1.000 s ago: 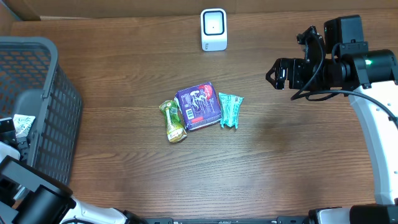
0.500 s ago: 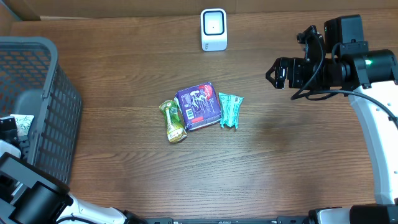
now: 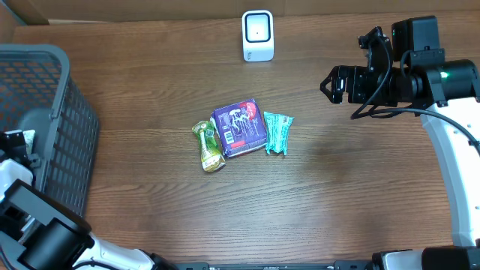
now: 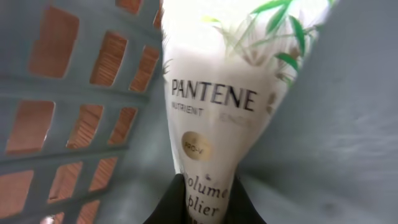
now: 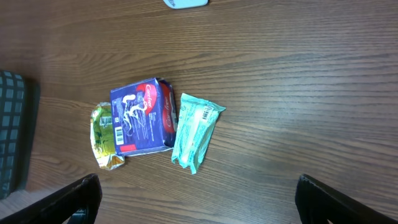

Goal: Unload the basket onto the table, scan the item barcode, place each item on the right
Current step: 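Reach into the basket and grasp the white Pantene tube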

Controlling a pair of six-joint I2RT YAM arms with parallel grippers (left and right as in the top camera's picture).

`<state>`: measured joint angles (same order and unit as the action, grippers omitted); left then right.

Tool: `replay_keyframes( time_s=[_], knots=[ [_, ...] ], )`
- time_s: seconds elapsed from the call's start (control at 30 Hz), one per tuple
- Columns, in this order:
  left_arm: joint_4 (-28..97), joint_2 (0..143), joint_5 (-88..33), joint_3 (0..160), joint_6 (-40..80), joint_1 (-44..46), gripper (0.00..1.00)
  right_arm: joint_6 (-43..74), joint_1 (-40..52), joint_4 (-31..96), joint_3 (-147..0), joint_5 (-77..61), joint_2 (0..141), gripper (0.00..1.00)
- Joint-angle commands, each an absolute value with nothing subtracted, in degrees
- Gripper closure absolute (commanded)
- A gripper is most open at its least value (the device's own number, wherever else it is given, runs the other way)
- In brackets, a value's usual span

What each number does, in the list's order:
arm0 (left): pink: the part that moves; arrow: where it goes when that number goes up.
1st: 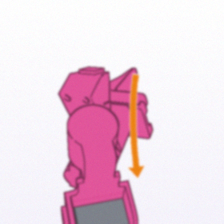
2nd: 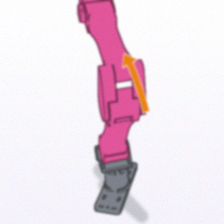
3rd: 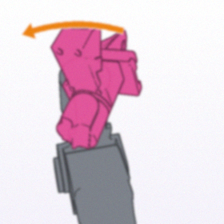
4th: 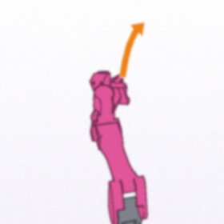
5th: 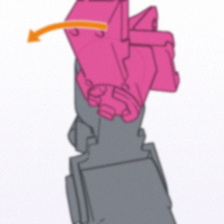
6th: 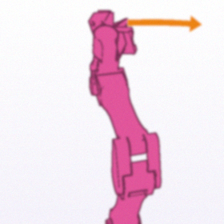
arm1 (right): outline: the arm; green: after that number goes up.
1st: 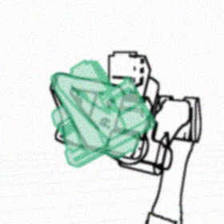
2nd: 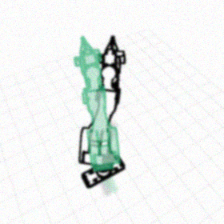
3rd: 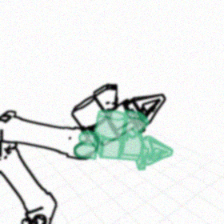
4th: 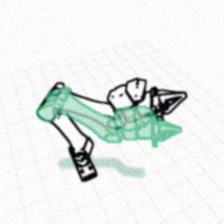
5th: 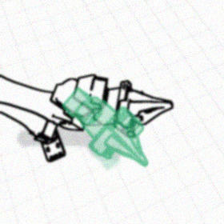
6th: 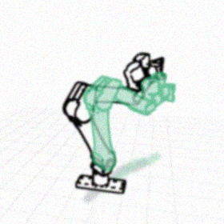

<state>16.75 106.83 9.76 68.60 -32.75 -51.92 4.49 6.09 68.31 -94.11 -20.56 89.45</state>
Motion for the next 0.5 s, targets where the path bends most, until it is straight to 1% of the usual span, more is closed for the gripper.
replay_keyframes(
  time_s=[0.0,0.1,0.23,0.47],
  knots=[
    [16.23,99.74,6.55,69.28,-24.40,-50.92,0.96,4.71,6.15,67.75,-93.95,-20.64,89.60,0.00],
    [16.08,94.48,1.93,69.28,-23.53,-49.71,0.96,4.71,6.15,66.92,-93.95,-20.67,89.60,0.00],
    [14.83,85.86,1.96,69.28,-23.33,-45.63,0.96,4.71,6.15,66.41,-93.95,-20.64,89.60,0.00],
    [11.42,74.00,11.40,69.28,-17.23,-37.80,0.96,4.71,6.15,66.74,-93.95,-20.67,89.60,0.00]
  ],
)
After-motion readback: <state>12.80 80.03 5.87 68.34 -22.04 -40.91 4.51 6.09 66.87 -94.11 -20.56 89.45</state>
